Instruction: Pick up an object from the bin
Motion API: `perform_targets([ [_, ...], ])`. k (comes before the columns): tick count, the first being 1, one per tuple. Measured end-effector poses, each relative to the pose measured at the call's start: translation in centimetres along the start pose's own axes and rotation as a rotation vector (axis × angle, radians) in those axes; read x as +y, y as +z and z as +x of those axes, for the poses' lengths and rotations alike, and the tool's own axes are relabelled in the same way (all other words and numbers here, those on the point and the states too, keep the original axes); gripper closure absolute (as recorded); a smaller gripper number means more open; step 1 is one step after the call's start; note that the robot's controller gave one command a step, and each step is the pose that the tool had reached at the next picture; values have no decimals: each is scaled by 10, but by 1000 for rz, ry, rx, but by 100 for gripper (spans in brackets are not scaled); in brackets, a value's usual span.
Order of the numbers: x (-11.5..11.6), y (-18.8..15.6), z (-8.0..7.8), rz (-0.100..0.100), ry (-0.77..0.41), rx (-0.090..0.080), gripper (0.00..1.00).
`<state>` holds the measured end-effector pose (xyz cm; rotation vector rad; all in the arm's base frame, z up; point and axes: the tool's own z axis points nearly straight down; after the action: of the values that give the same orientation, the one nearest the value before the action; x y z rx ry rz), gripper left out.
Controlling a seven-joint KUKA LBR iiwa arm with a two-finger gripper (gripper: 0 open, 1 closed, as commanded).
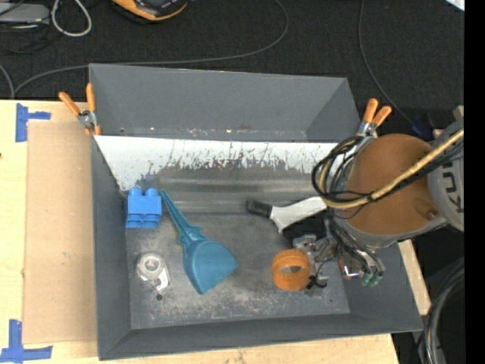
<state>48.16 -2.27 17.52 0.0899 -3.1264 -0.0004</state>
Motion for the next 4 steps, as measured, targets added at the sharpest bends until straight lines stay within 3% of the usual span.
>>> perform_targets([
  [1, 14, -59, 1, -1, -18, 6, 100],
  [2, 12, -41, -1, 0, -15, 0, 100],
  [3, 1, 69, -24, -1, 64, 0, 100],
  [4, 9, 59, -15, -1, 49, 18, 100],
])
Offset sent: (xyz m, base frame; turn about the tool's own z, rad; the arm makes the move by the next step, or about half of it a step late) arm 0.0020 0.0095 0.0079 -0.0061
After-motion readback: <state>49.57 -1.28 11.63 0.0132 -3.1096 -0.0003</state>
